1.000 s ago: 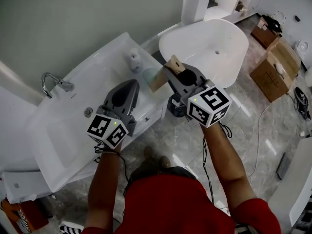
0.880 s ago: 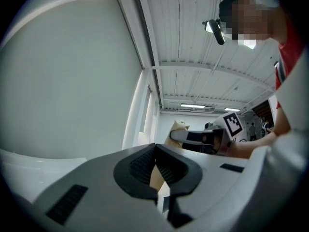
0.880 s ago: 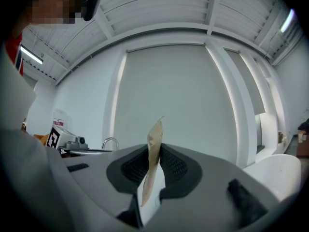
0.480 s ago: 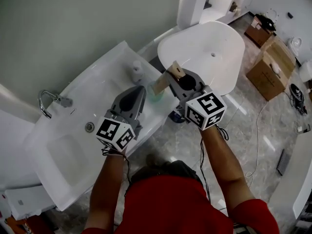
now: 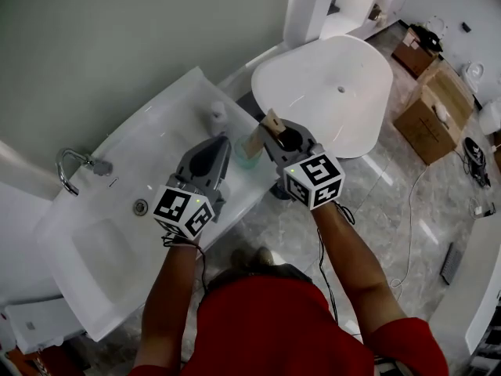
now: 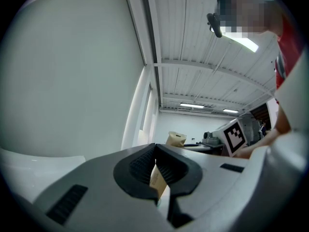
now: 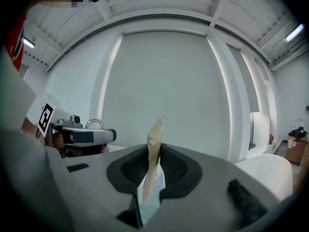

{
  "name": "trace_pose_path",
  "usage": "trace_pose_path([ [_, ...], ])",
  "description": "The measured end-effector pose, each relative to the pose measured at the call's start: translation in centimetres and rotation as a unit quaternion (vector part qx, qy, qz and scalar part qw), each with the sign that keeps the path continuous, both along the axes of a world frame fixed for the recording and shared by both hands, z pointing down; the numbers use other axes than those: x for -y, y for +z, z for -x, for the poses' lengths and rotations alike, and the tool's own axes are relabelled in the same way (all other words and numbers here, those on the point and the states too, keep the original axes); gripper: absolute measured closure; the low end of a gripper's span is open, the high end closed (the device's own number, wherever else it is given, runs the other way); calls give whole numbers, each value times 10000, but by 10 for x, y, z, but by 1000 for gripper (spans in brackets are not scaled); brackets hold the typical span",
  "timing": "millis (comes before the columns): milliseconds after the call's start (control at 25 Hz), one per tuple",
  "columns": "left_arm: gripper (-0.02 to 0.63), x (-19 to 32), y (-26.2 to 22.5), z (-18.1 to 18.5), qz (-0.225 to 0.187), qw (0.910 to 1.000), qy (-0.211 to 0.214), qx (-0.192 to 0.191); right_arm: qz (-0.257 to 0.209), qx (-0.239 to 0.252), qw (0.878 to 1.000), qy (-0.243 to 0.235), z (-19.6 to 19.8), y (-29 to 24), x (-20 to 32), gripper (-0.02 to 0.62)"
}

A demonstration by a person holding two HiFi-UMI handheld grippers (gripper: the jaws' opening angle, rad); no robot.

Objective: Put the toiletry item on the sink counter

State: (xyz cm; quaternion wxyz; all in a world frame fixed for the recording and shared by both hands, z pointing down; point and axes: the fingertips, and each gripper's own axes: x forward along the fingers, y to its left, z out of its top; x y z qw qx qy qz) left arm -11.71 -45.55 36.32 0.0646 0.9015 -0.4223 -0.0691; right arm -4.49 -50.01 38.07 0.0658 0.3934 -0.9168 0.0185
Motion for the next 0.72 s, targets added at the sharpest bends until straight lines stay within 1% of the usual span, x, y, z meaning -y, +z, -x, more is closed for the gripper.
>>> trace_pose_path([
  [240,588,4,13,-2,109,9999,-15,40,295,-176,9994,-30,7,35,7,528],
  [520,588,9,22,-3,212,9998,6,46,559,-198,9982,-52,11,55,16,526],
  [720,588,15,26,-2,258,9997,20,19,835,-389,9957,-116,13,75,21,526],
])
